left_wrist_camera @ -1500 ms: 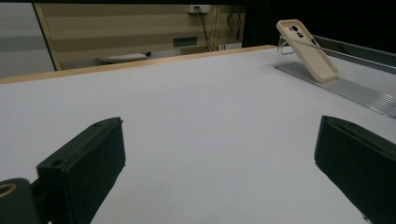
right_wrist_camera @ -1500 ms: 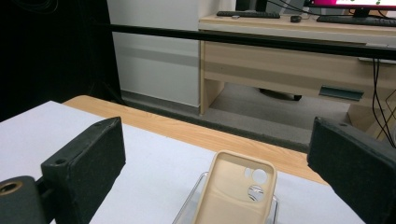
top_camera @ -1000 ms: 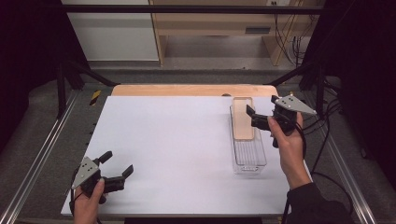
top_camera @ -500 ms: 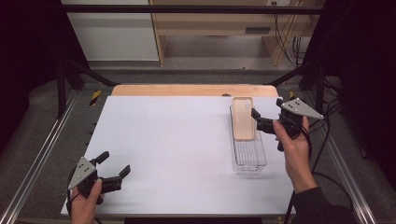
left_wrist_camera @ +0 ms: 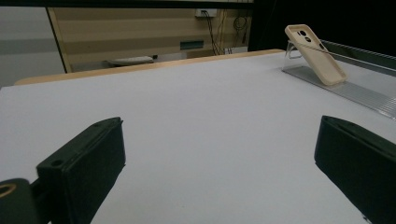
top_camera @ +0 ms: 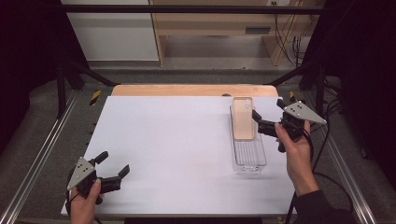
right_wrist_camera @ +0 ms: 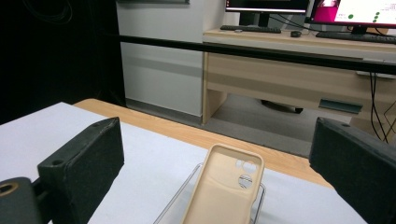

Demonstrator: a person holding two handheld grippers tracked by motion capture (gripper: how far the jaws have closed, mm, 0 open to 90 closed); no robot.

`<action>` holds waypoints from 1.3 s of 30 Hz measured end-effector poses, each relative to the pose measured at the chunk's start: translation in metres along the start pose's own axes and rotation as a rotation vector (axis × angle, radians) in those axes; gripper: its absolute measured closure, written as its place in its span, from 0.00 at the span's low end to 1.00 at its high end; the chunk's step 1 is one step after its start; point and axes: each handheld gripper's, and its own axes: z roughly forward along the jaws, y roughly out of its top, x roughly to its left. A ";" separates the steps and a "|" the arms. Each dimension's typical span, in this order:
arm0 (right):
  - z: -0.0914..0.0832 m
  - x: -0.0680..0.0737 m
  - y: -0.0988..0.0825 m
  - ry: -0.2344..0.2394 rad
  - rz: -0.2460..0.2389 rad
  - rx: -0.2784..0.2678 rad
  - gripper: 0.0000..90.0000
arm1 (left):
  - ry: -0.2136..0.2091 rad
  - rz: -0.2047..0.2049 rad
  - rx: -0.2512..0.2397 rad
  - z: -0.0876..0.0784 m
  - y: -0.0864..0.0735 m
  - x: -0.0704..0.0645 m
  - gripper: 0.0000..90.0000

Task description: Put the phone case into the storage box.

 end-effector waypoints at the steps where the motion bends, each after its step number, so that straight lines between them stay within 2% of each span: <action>1: -0.001 0.001 0.000 0.000 0.003 -0.003 0.04 | 0.001 -0.002 -0.001 0.000 0.000 0.000 0.02; 8: -0.008 0.000 -0.001 0.006 0.005 -0.031 0.04 | -0.006 0.007 -0.002 -0.001 0.001 -0.001 0.02; 19: -0.027 -0.010 -0.003 -0.003 0.021 -0.100 0.03 | -0.004 0.012 -0.005 -0.001 0.000 -0.001 0.02; 26: -0.038 -0.015 -0.007 -0.011 0.020 -0.114 0.03 | -0.020 0.028 -0.004 0.000 0.001 -0.004 0.02; 39: -0.052 -0.023 -0.014 -0.021 0.010 -0.123 0.03 | -0.031 0.032 -0.011 0.000 0.001 -0.005 0.02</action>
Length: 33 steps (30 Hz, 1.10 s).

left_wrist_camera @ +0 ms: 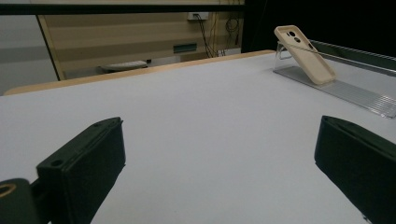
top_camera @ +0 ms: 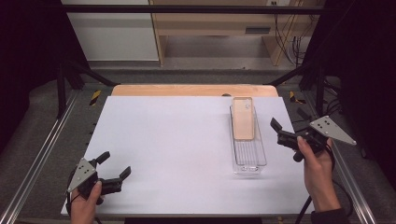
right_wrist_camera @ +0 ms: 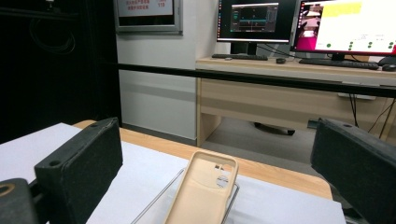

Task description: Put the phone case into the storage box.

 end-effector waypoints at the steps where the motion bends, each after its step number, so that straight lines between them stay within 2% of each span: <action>1: -0.001 0.000 -0.001 0.000 0.002 -0.001 0.03 | -0.002 0.001 0.000 0.000 0.000 0.000 0.02; 33: -0.022 -0.001 -0.022 0.019 0.008 0.019 0.03 | -0.027 0.024 0.008 0.003 0.000 -0.006 0.02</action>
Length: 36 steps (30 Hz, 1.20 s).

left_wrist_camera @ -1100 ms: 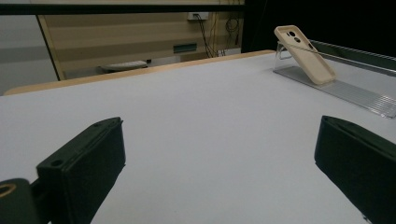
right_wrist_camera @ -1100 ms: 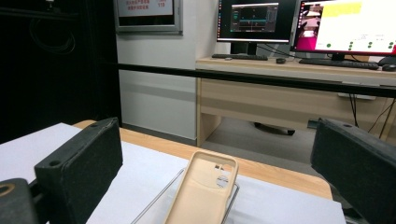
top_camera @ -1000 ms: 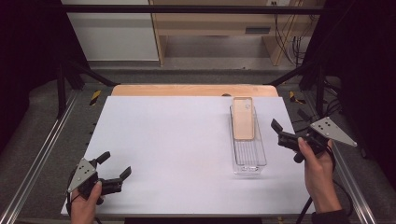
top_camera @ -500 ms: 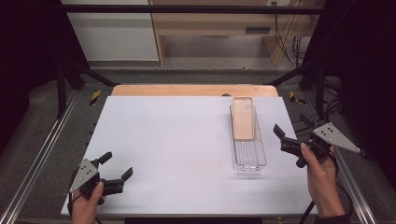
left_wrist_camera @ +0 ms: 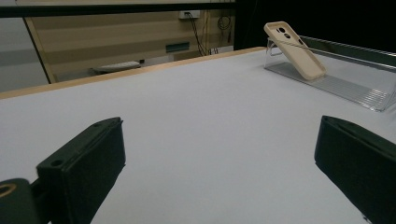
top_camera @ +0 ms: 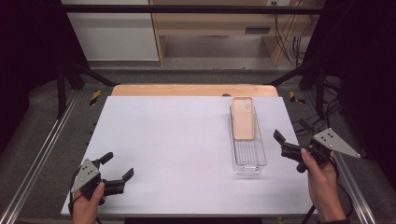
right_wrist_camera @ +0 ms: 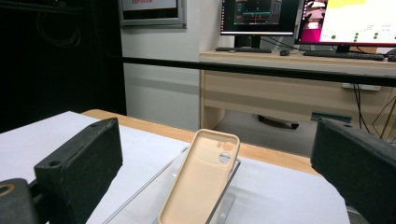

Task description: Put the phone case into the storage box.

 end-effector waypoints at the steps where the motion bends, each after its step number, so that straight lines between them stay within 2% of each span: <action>1: 0.000 0.000 -0.001 0.001 -0.002 0.002 0.03 | 0.000 0.000 0.000 0.000 0.000 0.000 0.02; 36: -0.010 0.006 -0.025 0.009 0.013 0.030 0.03 | -0.009 0.012 0.007 0.002 0.000 -0.003 0.02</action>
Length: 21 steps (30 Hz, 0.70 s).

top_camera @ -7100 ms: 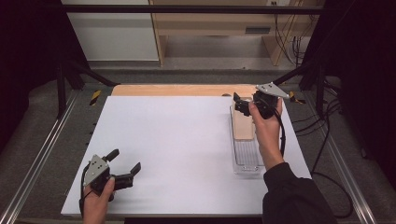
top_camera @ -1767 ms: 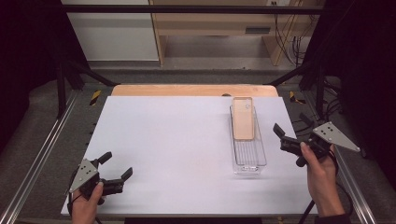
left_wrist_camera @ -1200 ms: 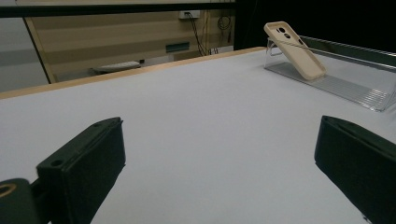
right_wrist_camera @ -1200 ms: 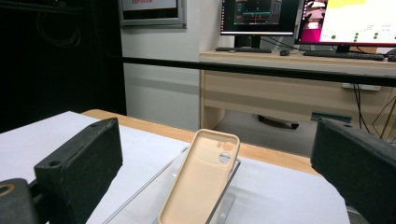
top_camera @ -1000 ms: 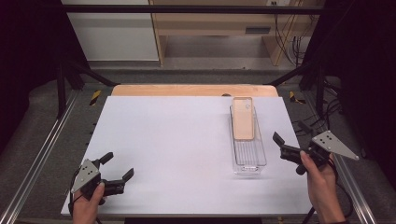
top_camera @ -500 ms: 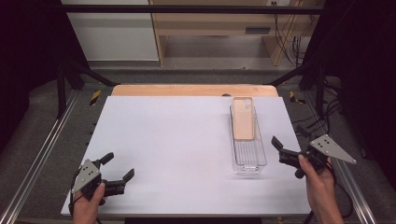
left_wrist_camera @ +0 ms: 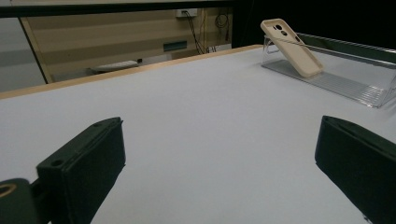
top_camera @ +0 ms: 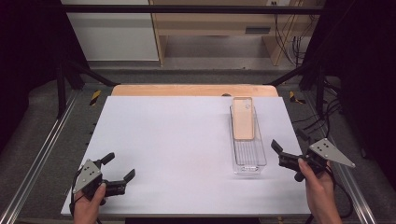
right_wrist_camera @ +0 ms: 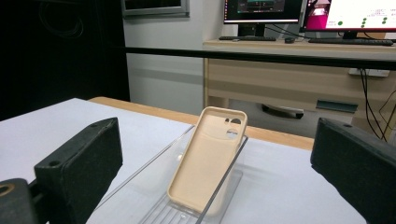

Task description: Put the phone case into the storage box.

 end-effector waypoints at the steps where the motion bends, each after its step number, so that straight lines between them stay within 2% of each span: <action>1: -0.001 0.000 0.000 0.002 0.004 0.001 0.03 | 0.000 0.000 0.000 0.000 0.000 0.000 0.02; 21: -0.019 0.014 -0.017 0.027 -0.004 -0.012 0.03 | -0.002 0.019 0.002 0.001 0.000 -0.003 0.02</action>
